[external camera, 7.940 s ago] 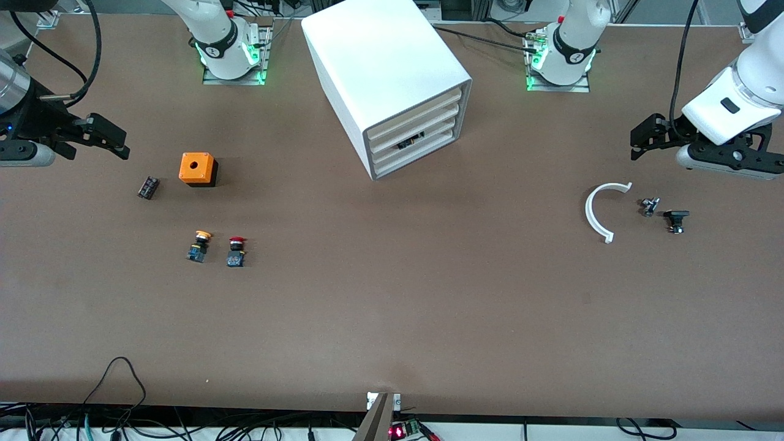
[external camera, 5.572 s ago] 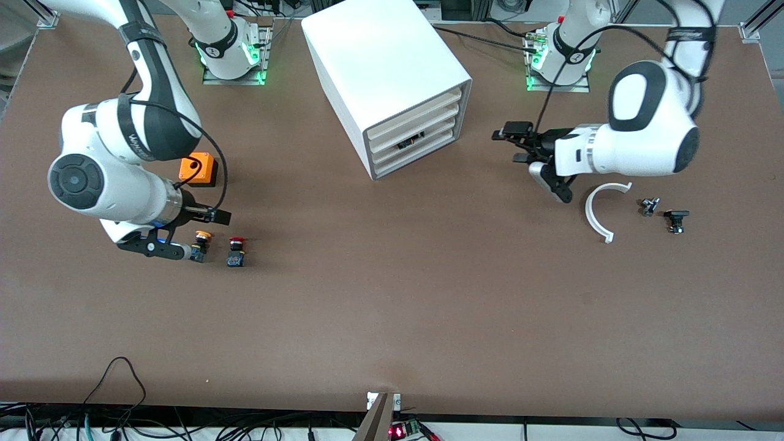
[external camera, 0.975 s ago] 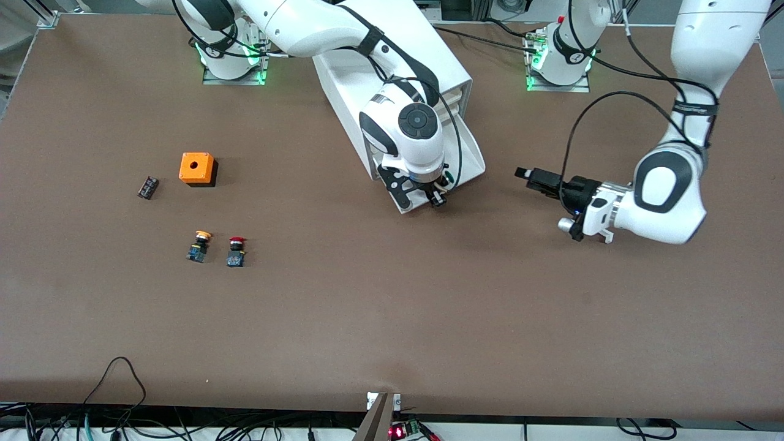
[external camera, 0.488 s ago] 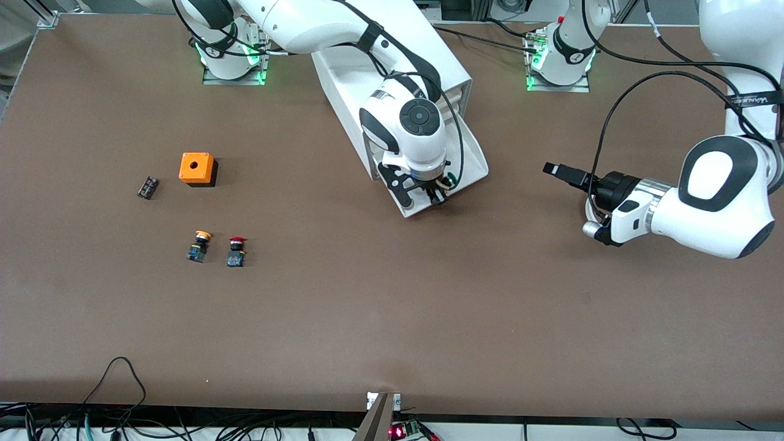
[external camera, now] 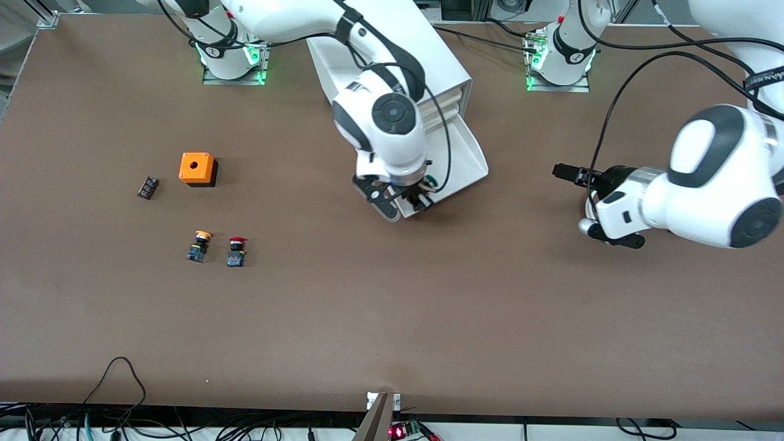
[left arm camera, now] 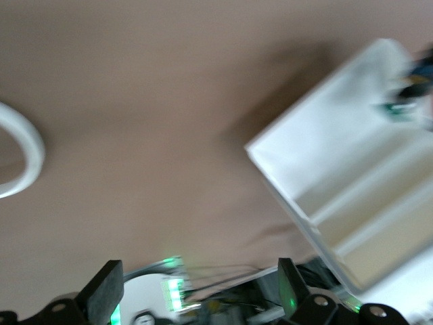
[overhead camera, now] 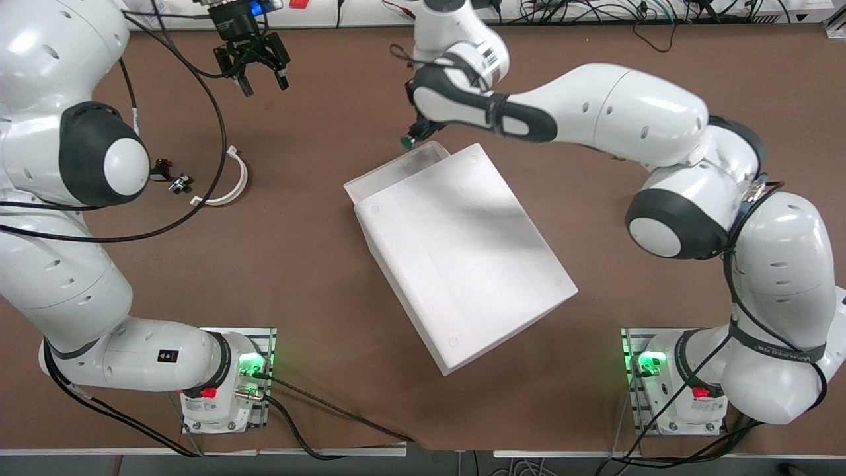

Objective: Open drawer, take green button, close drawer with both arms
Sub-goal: 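Lift the green button out with the right gripper while the left gripper withdraws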

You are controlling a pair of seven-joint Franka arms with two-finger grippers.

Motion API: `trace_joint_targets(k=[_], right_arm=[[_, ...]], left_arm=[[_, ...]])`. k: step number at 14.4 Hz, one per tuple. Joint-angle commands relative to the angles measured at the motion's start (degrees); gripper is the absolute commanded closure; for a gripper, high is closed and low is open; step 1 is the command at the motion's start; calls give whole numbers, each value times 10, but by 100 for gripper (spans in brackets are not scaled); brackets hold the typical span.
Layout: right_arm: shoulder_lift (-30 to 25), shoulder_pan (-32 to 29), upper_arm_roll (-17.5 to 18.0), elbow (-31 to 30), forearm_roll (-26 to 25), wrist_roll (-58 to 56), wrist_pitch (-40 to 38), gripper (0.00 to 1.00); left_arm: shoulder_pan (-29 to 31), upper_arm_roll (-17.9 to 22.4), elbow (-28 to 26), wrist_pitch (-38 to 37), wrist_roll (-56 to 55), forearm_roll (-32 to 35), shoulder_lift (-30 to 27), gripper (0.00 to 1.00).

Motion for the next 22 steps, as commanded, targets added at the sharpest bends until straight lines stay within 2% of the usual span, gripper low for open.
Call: trace_joint_targets(k=[1, 2, 3, 7, 9, 11, 13, 15, 18, 22], right_arm=[[-20, -50, 7, -2, -4, -141, -42, 99], [-36, -74, 10, -3, -2, -205, -52, 100], [-39, -94, 10, -7, -1, -262, -58, 100], [-53, -150, 7, -30, -2, -451, -101, 100], [-87, -185, 7, -94, -2, -546, -73, 100], [-102, -211, 7, -137, -2, -635, -37, 100], [-103, -234, 5, -169, -1, -709, 9, 100], [-103, -258, 5, -223, -1, -760, 81, 100], [-103, -280, 4, -297, -2, -800, 183, 100], [-86, -293, 4, -352, -1, -805, 275, 100]], left_arm=[[-43, 3, 64, 11, -25, 114, 8, 0], [-44, 10, 96, 29, -23, 139, 18, 0], [-37, 9, 105, 52, -23, 137, 25, 0], [-43, 7, 95, 76, -28, 128, 35, 0], [-51, 3, 45, 131, -129, 116, 34, 0], [-51, -7, -7, 188, -243, 65, 26, 0], [-58, -25, -59, 256, -307, 63, 20, 0], [-86, -25, -122, 327, -381, 66, 14, 0], [-125, -26, -225, 458, -487, 67, 4, 0], [-176, -26, -312, 603, -567, 68, 4, 0]])
